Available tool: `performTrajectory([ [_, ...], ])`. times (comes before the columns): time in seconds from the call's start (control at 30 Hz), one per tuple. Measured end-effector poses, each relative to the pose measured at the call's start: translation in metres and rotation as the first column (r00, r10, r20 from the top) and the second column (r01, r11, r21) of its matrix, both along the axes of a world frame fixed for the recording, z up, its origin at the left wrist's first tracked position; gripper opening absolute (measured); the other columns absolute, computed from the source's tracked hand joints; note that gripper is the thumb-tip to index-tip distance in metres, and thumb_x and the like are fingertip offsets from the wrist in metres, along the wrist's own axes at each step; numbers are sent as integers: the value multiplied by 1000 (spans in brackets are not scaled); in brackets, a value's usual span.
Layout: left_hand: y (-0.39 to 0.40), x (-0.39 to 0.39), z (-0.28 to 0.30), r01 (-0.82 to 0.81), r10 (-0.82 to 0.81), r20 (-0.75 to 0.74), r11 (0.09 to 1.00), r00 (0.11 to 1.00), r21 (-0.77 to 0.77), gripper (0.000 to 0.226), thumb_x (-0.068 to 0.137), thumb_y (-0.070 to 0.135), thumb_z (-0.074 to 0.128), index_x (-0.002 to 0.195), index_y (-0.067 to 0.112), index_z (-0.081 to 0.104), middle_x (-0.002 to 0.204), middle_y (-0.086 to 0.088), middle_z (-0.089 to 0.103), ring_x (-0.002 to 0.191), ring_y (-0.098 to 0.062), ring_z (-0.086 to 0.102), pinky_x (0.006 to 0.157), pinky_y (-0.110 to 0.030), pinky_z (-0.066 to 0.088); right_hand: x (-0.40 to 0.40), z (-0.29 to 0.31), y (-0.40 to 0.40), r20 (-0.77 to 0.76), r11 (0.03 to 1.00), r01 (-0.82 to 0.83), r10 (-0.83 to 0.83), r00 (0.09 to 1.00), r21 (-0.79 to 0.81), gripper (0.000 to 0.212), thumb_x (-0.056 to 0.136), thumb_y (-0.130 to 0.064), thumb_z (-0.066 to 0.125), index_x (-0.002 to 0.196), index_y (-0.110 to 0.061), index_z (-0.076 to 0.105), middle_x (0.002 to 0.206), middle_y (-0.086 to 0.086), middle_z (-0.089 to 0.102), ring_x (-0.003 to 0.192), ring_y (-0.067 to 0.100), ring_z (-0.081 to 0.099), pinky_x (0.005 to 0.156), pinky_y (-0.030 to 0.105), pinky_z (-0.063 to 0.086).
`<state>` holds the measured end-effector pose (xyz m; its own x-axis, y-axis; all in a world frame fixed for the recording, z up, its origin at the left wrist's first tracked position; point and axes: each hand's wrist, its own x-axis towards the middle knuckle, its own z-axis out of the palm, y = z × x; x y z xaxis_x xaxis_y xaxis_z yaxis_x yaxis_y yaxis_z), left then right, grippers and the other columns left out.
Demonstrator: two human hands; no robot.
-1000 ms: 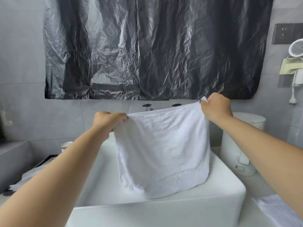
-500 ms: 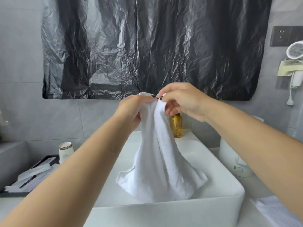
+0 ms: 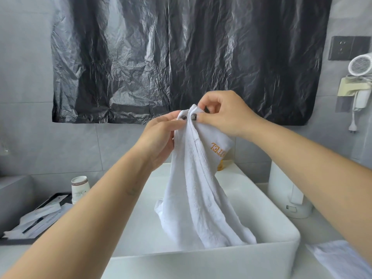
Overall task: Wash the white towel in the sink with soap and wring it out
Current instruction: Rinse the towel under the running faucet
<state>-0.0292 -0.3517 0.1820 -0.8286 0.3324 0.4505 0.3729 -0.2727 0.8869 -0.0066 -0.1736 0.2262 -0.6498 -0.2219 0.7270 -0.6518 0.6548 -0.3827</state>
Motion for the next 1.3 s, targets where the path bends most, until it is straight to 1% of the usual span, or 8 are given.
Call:
performTrajectory([
  [0.13, 1, -2, -1, -143, 138, 58, 987, 989, 75, 30, 94, -3, 53, 122, -5, 64, 112, -24, 69, 91, -27, 68, 79, -33, 57, -2, -1, -2, 28, 996, -45, 47, 999, -74, 7, 91, -18, 66, 87, -18, 60, 89, 1, 67, 83, 14, 61, 86, 36, 50],
  [0.33, 5, 5, 8, -186, 173, 138, 978, 975, 90, 35, 80, 1, 69, 115, -3, 71, 118, -28, 67, 93, -30, 69, 68, -30, 56, 1, -6, -15, 33, 987, -157, 158, 987, -32, 9, 93, -18, 65, 97, -9, 63, 79, -3, 60, 72, 4, 52, 67, 14, 40],
  [0.47, 1, 12, 10, -34, 8, 125, 979, 992, 201, 32, 89, -2, 48, 112, 0, 70, 92, -11, 72, 76, -17, 68, 68, -22, 55, -3, -2, -17, 12, 983, -152, 154, 988, -100, 15, 85, -21, 75, 94, -11, 70, 82, 1, 62, 74, 3, 54, 70, 15, 43],
  [0.57, -5, 15, 9, 24, -74, 148, 948, 986, 318, 41, 90, -3, 43, 126, 3, 63, 99, -10, 71, 71, -15, 67, 63, -23, 56, -4, -1, -13, 8, 978, -131, 134, 991, -162, 27, 81, -26, 79, 105, -18, 69, 87, -1, 64, 78, 2, 55, 77, 15, 43],
  [0.77, -7, 22, 6, -26, -21, 148, 950, 989, 311, 35, 92, -10, 50, 115, 14, 60, 98, -9, 75, 69, -12, 70, 61, -21, 56, -1, -6, -7, 7, 965, -167, 172, 985, -204, 9, 89, -14, 71, 97, -12, 72, 96, -2, 70, 83, 2, 59, 78, 16, 47],
  [0.93, 1, 25, 9, -167, 104, 186, 914, 977, 370, 31, 92, -17, 52, 111, 6, 59, 65, -3, 71, 48, -8, 62, 50, -18, 51, -3, -10, -7, 2, 968, -181, 185, 983, -175, 4, 91, -17, 69, 93, -21, 69, 105, 6, 62, 80, 9, 56, 79, 22, 48],
  [1.13, 8, 22, 5, -253, 255, 47, 889, 966, 381, 27, 89, -13, 62, 108, 7, 61, 79, -3, 73, 65, -10, 69, 61, -22, 55, -5, -7, -8, 142, 978, -148, 169, 975, -147, 9, 96, -28, 62, 102, -22, 63, 109, -1, 68, 104, 14, 63, 99, 36, 49],
  [1.3, 7, 17, -5, -298, 327, -41, 901, 944, 315, 37, 85, -18, 59, 103, 14, 60, 96, -4, 73, 82, -19, 66, 77, -34, 53, -6, -5, -9, 233, 995, -69, 83, 969, -68, 26, 99, -31, 55, 105, -8, 64, 101, 4, 69, 95, 18, 64, 87, 35, 49],
])
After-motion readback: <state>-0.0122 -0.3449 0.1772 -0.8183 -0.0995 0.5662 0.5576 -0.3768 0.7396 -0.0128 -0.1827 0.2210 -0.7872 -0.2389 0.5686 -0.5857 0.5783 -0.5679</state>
